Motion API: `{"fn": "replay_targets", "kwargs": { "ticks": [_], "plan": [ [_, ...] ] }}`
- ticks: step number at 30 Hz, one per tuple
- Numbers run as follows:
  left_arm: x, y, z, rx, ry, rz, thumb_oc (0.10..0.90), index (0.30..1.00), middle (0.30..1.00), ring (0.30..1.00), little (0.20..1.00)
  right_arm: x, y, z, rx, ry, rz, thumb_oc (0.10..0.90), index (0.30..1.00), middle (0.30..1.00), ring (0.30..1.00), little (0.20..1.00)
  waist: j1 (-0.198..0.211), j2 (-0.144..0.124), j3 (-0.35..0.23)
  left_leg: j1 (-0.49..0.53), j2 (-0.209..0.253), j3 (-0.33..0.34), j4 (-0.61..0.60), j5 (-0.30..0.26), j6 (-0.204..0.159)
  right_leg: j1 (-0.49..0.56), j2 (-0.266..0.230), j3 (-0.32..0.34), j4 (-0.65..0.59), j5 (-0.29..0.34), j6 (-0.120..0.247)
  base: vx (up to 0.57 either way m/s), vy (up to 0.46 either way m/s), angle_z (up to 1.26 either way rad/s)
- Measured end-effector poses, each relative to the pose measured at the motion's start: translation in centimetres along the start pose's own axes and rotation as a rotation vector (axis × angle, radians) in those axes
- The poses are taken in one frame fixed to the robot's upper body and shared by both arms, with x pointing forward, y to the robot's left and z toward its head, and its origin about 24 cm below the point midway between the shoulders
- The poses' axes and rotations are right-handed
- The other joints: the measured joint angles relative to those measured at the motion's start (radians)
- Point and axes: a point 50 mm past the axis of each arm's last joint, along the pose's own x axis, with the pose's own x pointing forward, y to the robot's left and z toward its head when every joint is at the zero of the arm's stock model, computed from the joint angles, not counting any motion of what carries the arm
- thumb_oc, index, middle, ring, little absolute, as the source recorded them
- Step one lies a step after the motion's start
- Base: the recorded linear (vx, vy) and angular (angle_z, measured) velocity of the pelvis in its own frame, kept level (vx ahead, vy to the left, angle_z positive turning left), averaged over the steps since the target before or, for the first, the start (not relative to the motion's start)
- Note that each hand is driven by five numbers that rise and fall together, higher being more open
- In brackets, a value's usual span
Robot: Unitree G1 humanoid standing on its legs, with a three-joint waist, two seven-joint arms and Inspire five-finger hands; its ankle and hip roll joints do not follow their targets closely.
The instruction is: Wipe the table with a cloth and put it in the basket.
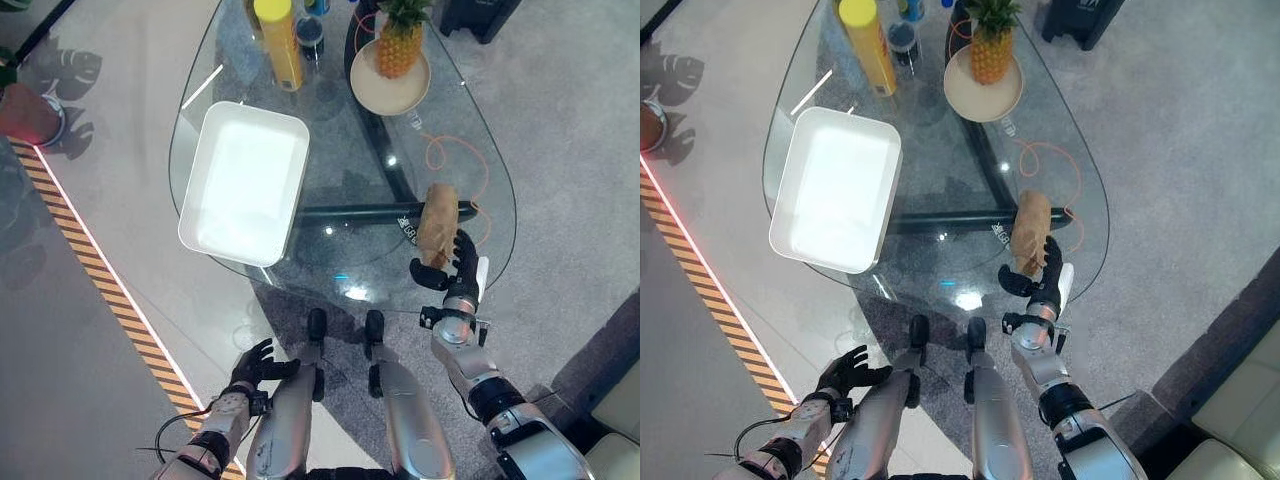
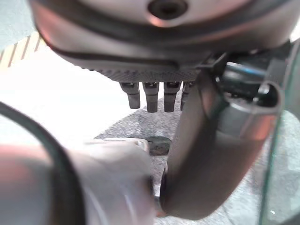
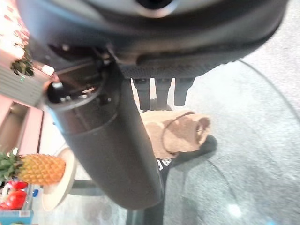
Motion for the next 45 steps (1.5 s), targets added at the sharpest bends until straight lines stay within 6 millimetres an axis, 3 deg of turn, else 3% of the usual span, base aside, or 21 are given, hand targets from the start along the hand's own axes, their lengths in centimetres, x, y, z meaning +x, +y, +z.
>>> {"fn": "replay_targets", "kwargs": {
  "ticks": [8, 16, 32, 45],
  "plan": [
    [0.1, -0.5, 2.1, -0.071, -0.099, -0.001, 0.8, 0.9, 0.9, 0.9, 0.9, 0.9, 0.5, 4.0, 0.04, -0.119, -0.028, 0.8, 0.9, 0.9, 0.9, 0.9, 0.0, -0.002, 0.002, -0.169, -0.013, 0.008, 0.082, -0.002, 0.002, -0.195, -0.009, 0.02, 0.13, -0.024, -0.005, 0.02, 0.038, -0.01],
    [0.2, -1.1, 4.2, -0.1, -0.185, -0.015, 0.8, 0.9, 0.9, 0.9, 0.9, 2.0, -0.7, 5.6, 0.046, -0.171, -0.133, 0.8, 0.9, 0.9, 0.9, 0.9, 0.0, -0.001, 0.002, -0.304, -0.016, 0.012, 0.143, -0.006, 0.001, -0.331, -0.013, 0.023, 0.19, -0.03, -0.011, 0.0, 0.0, 0.0],
    [0.3, -1.8, 5.8, -0.128, -0.228, -0.032, 0.8, 0.9, 0.9, 0.9, 0.9, 2.8, -0.5, 7.4, -0.002, -0.154, -0.228, 0.8, 0.9, 0.9, 0.9, 0.9, 0.004, 0.002, 0.003, -0.39, -0.022, 0.008, 0.168, -0.003, 0.006, -0.419, -0.018, 0.024, 0.22, -0.027, -0.011, 0.0, 0.006, 0.0],
    [0.4, -2.2, 6.9, -0.162, -0.25, -0.047, 0.8, 0.9, 0.9, 0.9, 0.9, 4.2, -1.2, 10.2, 0.011, -0.203, -0.253, 0.8, 0.9, 0.9, 0.9, 0.9, 0.023, 0.003, 0.003, -0.445, -0.022, -0.002, 0.207, -0.005, -0.001, -0.462, -0.017, 0.022, 0.243, -0.028, -0.016, 0.0, 0.001, 0.01]
  ]
}}
